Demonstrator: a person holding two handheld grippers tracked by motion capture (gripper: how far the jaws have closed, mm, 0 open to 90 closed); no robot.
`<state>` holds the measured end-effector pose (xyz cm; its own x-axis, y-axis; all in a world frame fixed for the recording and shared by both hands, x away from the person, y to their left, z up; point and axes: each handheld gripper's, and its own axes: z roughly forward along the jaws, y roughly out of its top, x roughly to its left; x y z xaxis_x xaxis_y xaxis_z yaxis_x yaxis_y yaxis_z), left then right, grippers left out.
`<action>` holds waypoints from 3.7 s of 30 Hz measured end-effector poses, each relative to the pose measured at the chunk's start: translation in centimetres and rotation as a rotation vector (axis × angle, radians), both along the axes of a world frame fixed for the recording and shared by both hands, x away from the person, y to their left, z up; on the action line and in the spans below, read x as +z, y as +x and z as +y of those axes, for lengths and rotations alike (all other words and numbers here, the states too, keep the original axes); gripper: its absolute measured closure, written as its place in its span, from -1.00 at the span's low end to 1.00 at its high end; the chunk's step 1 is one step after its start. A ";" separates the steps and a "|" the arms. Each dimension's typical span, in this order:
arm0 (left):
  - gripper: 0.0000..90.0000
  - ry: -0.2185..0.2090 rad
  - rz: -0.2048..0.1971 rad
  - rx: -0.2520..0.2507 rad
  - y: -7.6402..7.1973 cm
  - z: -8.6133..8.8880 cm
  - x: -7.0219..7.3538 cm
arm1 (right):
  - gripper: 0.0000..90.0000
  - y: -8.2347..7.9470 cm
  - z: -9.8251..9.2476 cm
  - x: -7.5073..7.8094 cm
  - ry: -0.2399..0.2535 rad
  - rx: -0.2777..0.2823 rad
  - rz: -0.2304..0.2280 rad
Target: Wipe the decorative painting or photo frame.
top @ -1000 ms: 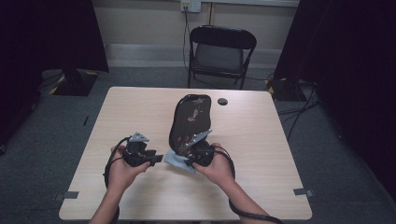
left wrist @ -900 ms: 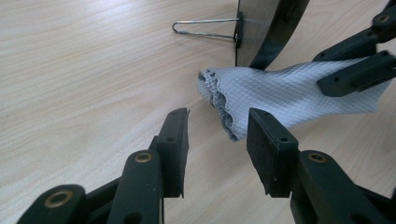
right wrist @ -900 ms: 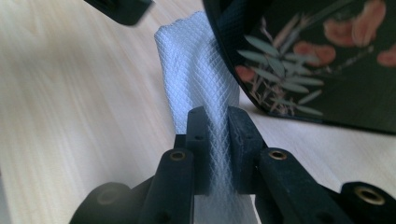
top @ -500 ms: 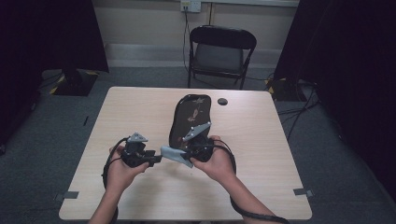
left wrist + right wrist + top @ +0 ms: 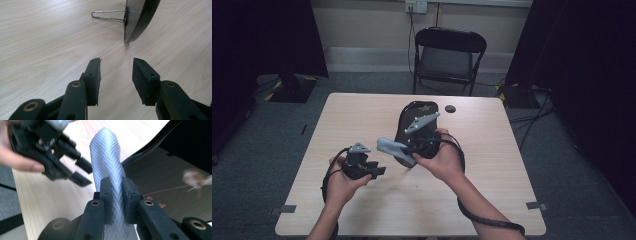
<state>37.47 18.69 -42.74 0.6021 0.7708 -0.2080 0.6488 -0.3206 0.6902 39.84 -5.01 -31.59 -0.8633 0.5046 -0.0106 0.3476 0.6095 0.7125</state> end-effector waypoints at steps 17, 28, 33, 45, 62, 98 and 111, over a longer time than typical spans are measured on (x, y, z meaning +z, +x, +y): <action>0.24 -0.001 -0.018 -0.016 0.3 -1.3 0.1 | 0.79 1.8 -2.6 5.8 0.015 -0.091 -0.088; 0.16 -0.029 -0.095 -0.013 1.1 -2.5 0.6 | 0.79 2.6 -3.0 6.5 0.005 -0.126 -0.103; 0.16 -0.035 -0.098 -0.024 1.5 -3.2 0.5 | 0.79 2.8 -3.0 6.6 0.002 -0.138 -0.114; 0.49 -0.056 -0.114 -0.030 2.0 -4.2 0.6 | 0.79 2.8 -3.1 7.1 -0.002 -0.151 -0.118; 0.75 -0.045 -0.065 -0.080 1.5 -2.5 0.9 | 0.79 4.5 -4.1 7.1 -0.008 -0.228 -0.126; 0.75 -0.044 -0.068 -0.095 1.3 -1.9 1.0 | 0.79 6.6 -8.6 1.6 -0.026 -0.371 -0.054; 0.75 -0.044 -0.070 -0.096 1.3 -2.0 1.0 | 0.79 6.6 -8.9 0.3 -0.062 -0.385 -0.052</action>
<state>38.80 16.74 -41.75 0.6867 0.7002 -0.1953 0.5665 -0.3472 0.7474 46.44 -13.87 -31.27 -0.6084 0.7885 -0.0899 0.5234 0.4839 0.7013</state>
